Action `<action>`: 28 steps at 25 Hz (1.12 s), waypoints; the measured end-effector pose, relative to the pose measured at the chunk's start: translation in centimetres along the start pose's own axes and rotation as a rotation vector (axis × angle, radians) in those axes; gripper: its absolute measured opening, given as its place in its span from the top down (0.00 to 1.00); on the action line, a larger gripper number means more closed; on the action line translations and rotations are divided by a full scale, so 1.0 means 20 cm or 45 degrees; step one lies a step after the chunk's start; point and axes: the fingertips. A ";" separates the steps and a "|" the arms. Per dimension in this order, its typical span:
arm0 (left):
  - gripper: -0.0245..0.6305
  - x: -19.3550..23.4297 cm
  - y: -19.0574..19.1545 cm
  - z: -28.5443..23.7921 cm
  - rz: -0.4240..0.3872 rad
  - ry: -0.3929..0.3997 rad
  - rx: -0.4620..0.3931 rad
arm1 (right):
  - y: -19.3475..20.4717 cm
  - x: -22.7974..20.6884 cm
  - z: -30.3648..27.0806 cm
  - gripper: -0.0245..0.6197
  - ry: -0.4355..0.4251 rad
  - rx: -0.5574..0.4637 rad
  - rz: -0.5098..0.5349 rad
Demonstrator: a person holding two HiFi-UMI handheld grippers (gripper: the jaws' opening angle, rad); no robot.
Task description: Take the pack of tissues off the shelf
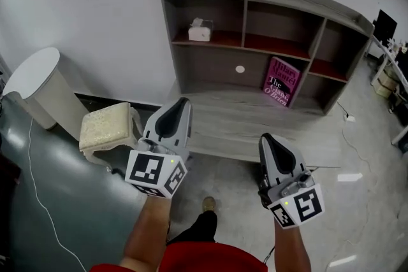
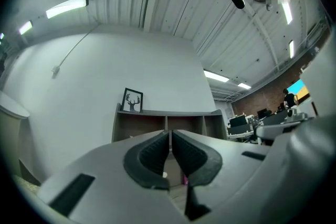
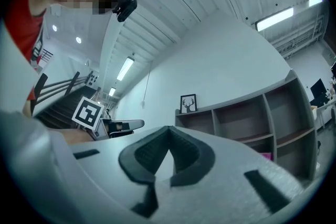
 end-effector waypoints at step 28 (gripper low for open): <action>0.30 0.85 0.40 -1.81 -0.010 -0.152 0.407 | 0.14 -0.95 -1.25 0.95 -0.051 0.075 0.015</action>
Point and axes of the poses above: the fingertips, and each gripper's own axes: z backward along the fingers, x to its left, y out of its underside, and after that the axes turned 11 degrees about x, right-handed
